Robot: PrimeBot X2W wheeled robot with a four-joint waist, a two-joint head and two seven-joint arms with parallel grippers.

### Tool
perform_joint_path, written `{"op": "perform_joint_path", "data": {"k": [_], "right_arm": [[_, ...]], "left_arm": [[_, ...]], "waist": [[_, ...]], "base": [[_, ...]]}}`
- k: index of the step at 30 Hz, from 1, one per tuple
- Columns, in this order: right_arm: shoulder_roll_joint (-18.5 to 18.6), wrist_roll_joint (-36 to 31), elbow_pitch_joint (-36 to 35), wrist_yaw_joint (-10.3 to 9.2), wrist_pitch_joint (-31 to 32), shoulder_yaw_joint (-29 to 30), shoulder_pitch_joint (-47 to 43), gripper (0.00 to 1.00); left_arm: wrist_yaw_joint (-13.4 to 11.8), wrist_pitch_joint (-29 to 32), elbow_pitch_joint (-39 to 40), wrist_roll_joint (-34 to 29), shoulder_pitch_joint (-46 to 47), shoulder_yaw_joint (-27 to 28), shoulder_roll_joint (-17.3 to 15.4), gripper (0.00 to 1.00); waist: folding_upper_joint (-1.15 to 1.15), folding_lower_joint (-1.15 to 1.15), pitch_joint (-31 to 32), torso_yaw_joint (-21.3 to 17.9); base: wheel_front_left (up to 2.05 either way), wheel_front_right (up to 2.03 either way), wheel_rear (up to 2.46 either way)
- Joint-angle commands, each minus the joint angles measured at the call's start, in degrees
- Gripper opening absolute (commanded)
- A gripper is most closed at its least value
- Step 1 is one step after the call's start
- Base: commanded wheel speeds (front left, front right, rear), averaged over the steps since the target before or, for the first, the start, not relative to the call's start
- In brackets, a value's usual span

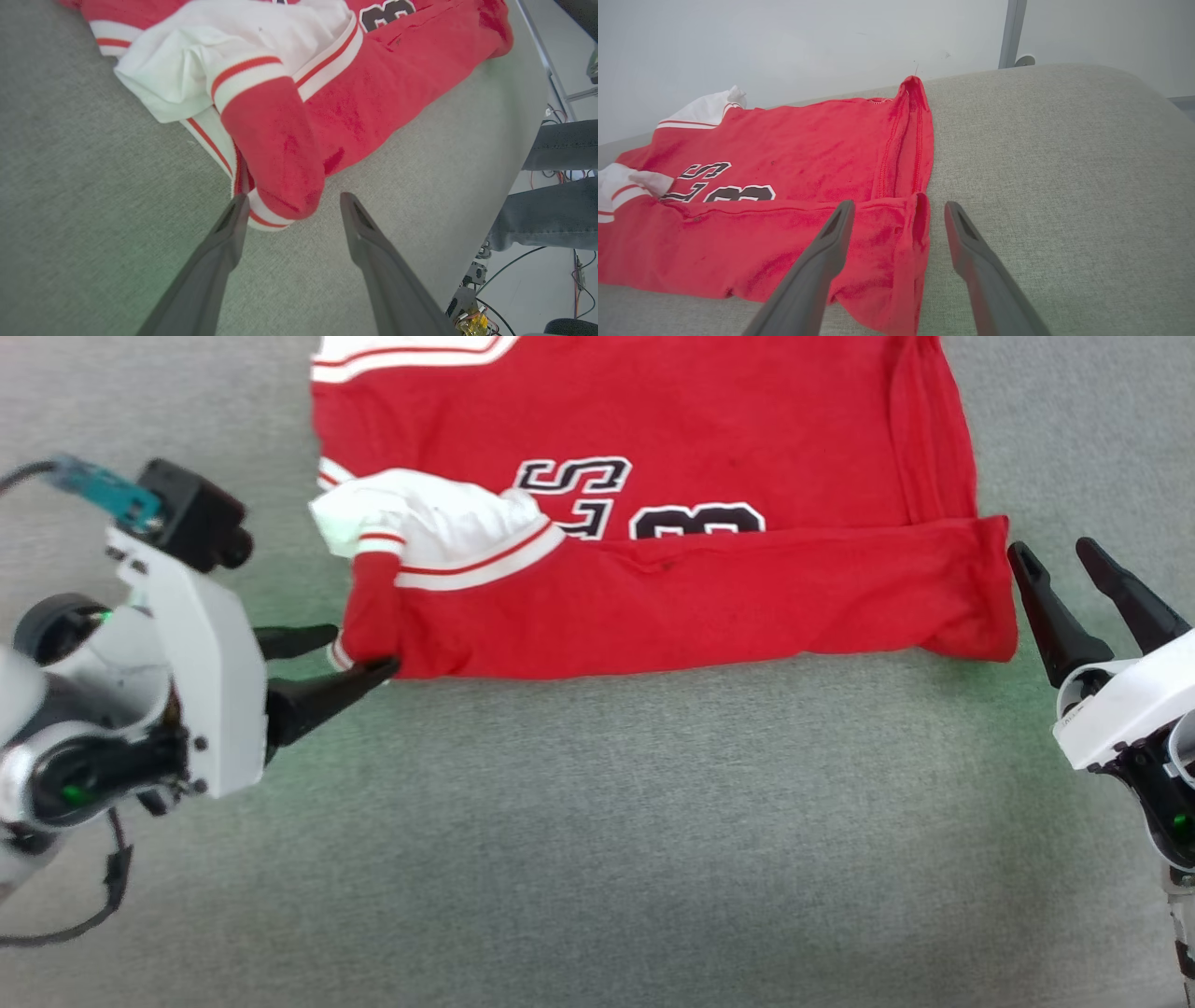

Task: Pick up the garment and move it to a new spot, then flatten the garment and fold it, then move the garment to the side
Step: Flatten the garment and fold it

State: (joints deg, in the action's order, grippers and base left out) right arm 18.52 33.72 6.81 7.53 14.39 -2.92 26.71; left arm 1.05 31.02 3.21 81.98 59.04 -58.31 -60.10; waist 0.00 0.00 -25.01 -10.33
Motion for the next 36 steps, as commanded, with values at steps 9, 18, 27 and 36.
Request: {"op": "perform_joint_path", "data": {"k": [9, 18, 27, 36], "right_arm": [[-1.2, -0.4, -1.0, -0.09, -1.2, -0.2, 0.6, 1.00], [0.6, -0.7, -2.3, -0.09, 1.1, -1.9, 0.9, 1.00], [2.3, 0.9, 0.6, -0.09, 17.2, -5.0, 5.3, 1.00], [2.5, 0.0, 4.1, -0.08, 30.1, -9.1, 8.3, 0.32]], "left_arm": [[0.6, 2.0, -13.4, -0.1, 0.1, -2.0, 4.1, 1.00], [3.9, 3.7, -14.9, 2.3, -1.3, -2.7, 5.8, 0.00], [5.0, 1.8, -14.1, 1.1, -0.5, -2.4, 6.9, 0.00], [5.7, -0.3, -14.2, 0.9, -1.1, -2.1, 8.2, 0.00]], "waist": [[0.00, 0.00, -4.0, -4.0], [0.00, 0.00, -5.3, -3.8], [0.00, 0.00, -5.9, -2.6], [0.00, 0.00, -6.4, -0.9]], "base": [[0.00, 0.00, 0.00], [0.00, 0.00, 0.00], [0.00, 0.00, 0.00], [0.00, 0.00, 0.00]]}}
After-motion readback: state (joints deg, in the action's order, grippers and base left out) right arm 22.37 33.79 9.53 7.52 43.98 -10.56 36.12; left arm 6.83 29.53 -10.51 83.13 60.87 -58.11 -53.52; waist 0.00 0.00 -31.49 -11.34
